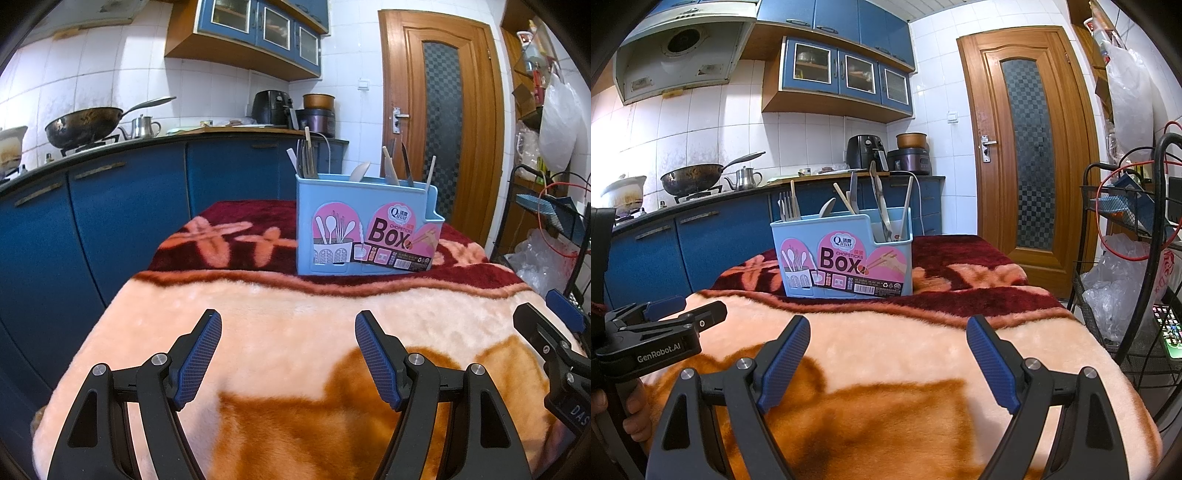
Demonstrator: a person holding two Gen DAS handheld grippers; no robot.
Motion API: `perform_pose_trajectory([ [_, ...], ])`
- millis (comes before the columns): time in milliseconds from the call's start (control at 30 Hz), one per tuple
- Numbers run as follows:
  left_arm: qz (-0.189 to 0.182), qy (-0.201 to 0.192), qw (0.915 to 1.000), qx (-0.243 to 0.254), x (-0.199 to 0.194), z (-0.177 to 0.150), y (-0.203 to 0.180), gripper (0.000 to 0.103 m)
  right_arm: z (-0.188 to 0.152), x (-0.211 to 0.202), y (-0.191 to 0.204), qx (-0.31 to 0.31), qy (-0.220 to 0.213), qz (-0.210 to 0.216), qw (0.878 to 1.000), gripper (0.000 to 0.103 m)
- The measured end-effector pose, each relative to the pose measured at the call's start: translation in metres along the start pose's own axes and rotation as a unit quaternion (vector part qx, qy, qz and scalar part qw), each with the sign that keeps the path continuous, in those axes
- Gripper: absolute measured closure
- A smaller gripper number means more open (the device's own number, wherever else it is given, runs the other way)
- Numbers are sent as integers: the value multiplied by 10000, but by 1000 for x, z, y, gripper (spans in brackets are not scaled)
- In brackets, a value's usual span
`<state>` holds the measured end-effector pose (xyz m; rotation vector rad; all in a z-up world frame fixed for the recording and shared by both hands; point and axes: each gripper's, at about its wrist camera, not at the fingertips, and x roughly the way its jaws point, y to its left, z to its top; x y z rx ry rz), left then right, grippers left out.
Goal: Organize utensils
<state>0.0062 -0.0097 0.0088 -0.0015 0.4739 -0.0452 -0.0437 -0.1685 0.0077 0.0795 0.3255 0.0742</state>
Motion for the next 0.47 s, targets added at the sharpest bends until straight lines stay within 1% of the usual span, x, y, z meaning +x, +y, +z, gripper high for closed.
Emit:
perform_pose_trajectory([
  [467,25,33,10000,12,3,0,-1,27,0,3,-4,14,8,-63,10000,14],
])
